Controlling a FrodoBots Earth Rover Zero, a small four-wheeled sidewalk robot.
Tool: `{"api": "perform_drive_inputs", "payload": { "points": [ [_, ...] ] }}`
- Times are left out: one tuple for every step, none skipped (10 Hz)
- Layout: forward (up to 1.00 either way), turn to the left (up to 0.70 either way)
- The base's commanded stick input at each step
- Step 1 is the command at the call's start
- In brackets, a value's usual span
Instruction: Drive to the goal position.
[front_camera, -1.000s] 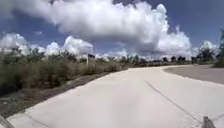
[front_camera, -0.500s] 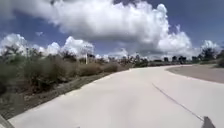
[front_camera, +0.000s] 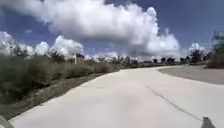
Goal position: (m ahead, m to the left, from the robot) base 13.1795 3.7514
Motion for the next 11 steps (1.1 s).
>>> {"api": "perform_drive_inputs", "payload": {
  "points": [
    [0.85, 0.0],
    [0.85, 0.0],
    [0.85, 0.0],
    [0.85, 0.0],
    [0.85, 0.0],
    [0.85, 0.0],
    [0.85, 0.0],
    [0.85, 0.0],
    [0.85, 0.0],
    [0.85, 0.0],
    [0.85, 0.0]
  ]
}}
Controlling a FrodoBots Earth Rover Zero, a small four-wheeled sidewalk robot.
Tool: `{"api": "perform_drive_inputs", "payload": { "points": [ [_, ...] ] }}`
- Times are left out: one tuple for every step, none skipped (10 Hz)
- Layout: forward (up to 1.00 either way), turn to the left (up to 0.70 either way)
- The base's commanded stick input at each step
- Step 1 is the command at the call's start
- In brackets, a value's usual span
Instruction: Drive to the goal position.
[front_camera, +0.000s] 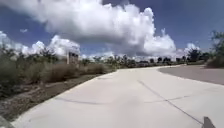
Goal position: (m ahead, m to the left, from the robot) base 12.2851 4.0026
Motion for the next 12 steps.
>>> {"api": "perform_drive_inputs", "payload": {
  "points": [
    [0.85, 0.0],
    [0.85, -0.19],
    [0.85, -0.34],
    [0.85, -0.34],
    [0.85, -0.34],
    [0.85, -0.34],
    [0.85, -0.34],
    [0.85, -0.01],
    [0.85, 0.0],
    [0.85, 0.0],
    [0.85, 0.0],
    [0.85, 0.0]
  ]
}}
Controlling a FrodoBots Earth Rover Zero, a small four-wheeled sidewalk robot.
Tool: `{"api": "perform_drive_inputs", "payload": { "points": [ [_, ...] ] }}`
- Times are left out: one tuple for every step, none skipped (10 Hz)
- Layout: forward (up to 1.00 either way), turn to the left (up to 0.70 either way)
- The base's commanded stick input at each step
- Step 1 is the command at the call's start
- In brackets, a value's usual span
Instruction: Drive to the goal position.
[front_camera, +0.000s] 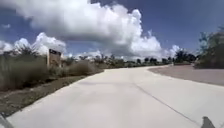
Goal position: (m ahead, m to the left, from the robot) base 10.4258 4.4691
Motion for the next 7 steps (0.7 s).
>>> {"api": "perform_drive_inputs", "payload": {
  "points": [
    [0.85, 0.0],
    [0.85, 0.0],
    [0.85, 0.0],
    [0.85, 0.0],
    [0.85, 0.0],
    [0.85, 0.0],
    [0.85, 0.0]
  ]
}}
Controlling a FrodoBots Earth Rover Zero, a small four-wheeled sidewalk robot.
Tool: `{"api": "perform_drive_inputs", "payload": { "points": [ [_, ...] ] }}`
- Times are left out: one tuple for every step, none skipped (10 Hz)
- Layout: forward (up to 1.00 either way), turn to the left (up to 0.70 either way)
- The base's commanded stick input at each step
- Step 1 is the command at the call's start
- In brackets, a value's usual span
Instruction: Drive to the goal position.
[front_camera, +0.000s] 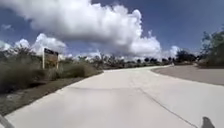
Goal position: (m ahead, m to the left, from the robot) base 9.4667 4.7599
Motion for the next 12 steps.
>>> {"api": "perform_drive_inputs", "payload": {
  "points": [
    [0.85, 0.0],
    [0.85, 0.0],
    [0.85, 0.0],
    [0.85, 0.0],
    [0.85, 0.0],
    [0.85, 0.0],
    [0.85, 0.0],
    [0.85, 0.0],
    [0.85, 0.0],
    [0.85, 0.0],
    [0.85, -0.06],
    [0.85, -0.34]
  ]
}}
